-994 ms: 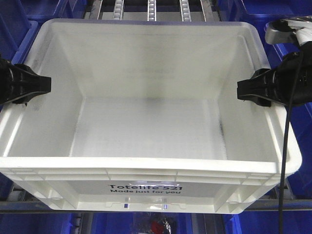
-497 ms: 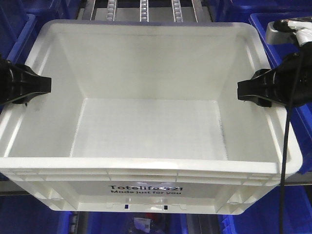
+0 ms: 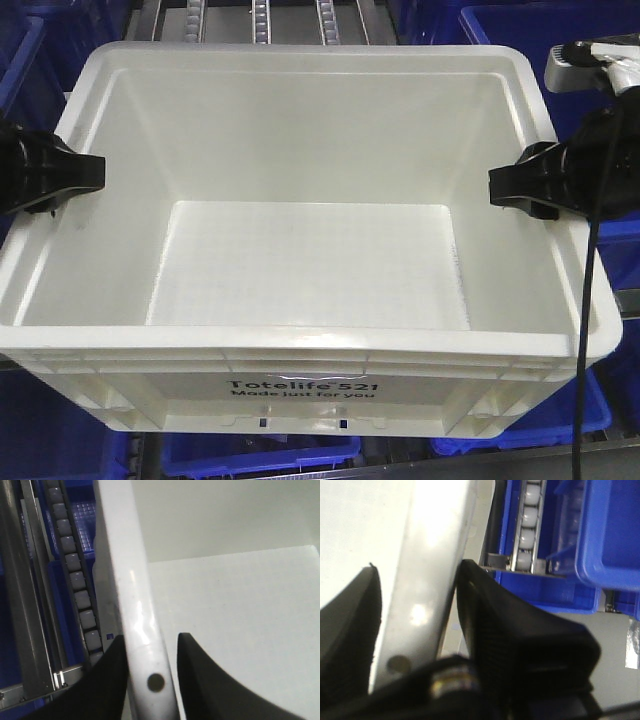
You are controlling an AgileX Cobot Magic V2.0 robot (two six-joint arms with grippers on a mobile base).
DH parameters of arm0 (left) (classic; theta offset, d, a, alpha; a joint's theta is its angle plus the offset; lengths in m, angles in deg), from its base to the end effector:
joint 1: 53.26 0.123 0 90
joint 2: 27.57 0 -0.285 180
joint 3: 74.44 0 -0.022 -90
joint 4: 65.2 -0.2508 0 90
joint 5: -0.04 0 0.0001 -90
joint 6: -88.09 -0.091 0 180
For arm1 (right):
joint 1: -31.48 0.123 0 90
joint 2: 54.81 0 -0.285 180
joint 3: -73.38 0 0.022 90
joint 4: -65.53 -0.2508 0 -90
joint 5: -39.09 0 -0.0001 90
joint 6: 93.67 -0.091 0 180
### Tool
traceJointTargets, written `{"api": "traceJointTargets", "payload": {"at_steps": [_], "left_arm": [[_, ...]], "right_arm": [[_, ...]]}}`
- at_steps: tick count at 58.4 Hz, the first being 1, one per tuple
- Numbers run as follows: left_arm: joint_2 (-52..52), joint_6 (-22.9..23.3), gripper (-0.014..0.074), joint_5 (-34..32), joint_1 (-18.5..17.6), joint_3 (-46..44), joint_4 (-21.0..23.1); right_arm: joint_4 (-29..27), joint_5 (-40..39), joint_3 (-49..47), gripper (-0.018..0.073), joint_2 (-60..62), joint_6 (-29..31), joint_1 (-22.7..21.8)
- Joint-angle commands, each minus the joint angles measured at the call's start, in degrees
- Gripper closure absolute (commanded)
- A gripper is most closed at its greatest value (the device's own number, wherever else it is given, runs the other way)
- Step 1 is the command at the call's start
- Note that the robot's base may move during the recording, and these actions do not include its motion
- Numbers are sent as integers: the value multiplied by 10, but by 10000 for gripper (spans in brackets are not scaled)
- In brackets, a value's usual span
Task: Move bin from left to right shelf
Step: 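Hold the tote with both grippers while the base backs away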
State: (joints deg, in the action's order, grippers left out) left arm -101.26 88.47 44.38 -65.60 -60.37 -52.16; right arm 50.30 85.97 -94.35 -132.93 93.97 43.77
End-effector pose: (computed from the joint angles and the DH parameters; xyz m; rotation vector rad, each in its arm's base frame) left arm 0.2286 -0.0647 0.3689 0.1343 2.3072 -0.3802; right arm 0.2444 0.0711 0.3576 -0.2876 2.3703 0.3555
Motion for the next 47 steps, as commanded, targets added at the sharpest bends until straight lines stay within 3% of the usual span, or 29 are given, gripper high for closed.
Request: {"api": "traceJointTargets", "payload": {"at_steps": [1,47], "left_arm": [[23,-12,603,-64,-8,-28,53],[23,-12,603,-64,-8,-28,53]], "right_arm": [[-42,-65,-27,564,18,14,2],[-42,-66,-27,564,18,14,2]]}}
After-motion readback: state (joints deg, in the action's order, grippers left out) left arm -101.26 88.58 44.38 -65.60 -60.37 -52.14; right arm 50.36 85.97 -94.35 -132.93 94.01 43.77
